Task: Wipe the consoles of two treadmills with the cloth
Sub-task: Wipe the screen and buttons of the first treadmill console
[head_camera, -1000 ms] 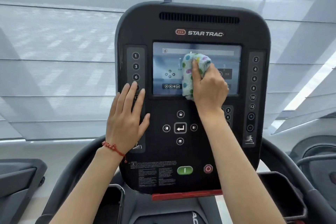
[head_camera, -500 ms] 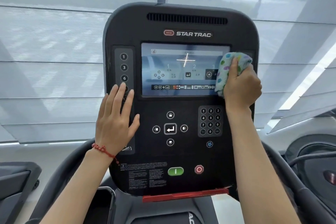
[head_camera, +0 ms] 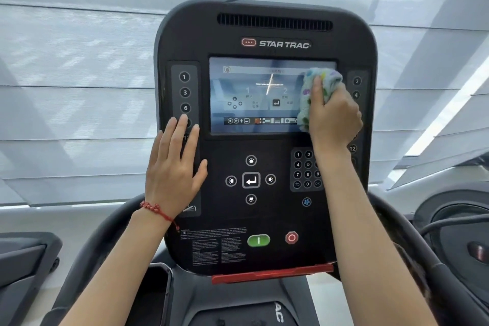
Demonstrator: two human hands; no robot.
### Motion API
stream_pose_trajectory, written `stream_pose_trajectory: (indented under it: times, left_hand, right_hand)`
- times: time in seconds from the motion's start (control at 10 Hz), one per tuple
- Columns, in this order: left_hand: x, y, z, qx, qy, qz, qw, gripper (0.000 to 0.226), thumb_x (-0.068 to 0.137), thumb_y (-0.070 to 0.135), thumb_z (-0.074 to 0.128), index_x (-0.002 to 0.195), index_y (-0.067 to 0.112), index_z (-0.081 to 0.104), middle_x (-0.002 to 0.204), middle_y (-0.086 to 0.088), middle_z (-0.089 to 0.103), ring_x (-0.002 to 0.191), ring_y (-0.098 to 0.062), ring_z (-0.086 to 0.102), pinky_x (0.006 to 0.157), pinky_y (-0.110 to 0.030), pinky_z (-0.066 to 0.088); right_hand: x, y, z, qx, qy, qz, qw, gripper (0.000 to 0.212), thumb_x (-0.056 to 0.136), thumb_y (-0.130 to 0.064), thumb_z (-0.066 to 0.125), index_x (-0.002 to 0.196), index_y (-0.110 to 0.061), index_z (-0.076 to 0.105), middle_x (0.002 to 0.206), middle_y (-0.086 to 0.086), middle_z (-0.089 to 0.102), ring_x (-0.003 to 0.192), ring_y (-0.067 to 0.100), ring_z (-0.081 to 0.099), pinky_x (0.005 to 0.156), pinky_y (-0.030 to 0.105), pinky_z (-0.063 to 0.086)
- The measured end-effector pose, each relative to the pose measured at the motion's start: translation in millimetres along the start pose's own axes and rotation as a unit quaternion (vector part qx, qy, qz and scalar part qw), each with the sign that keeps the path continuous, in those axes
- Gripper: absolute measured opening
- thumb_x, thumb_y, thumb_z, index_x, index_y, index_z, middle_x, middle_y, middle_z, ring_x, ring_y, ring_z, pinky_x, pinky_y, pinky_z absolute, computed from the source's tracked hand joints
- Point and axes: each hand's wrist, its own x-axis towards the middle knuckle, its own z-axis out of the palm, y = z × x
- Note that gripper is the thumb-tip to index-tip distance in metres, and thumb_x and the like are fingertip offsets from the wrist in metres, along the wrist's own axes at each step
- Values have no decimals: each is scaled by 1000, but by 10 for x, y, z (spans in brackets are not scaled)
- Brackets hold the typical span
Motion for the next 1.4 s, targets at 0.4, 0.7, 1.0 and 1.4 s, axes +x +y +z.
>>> stream_pose_trajectory:
  times: [0.4,0.7,1.0,1.4]
  left_hand:
    - [-3,0,16,-5,-6,-1,1000,53,90,27,45,136,0,42,142,-24,38,134,-37,30,110,-49,28]
    - [1,28,-4,-12,-18,-14,1000,53,90,28,43,135,-1,44,143,-24,38,135,-37,29,110,-50,28]
    - [1,6,-60,-28,-36,-12,999,54,89,26,44,135,-3,44,143,-23,37,135,-37,30,108,-51,31]
    - [-564,-190,-87,-44,-43,-28,998,55,88,26,48,136,-1,43,146,-21,34,136,-34,30,106,-51,33]
  right_hand:
    - [112,-287,103,1,-21,-14,1000,51,94,-50,38,91,-4,59,91,14,68,84,34,63,62,29,32]
    - [12,-513,136,28,-32,-49,998,50,93,-51,39,84,-6,59,81,9,67,67,24,59,58,25,32]
    - [-582,-947,280,66,-107,-134,983,49,91,-50,45,79,-5,59,72,11,66,59,29,63,52,30,44]
    - [-239,-1647,431,161,-121,-110,973,46,93,-50,39,88,-7,55,84,7,65,76,26,62,64,35,48]
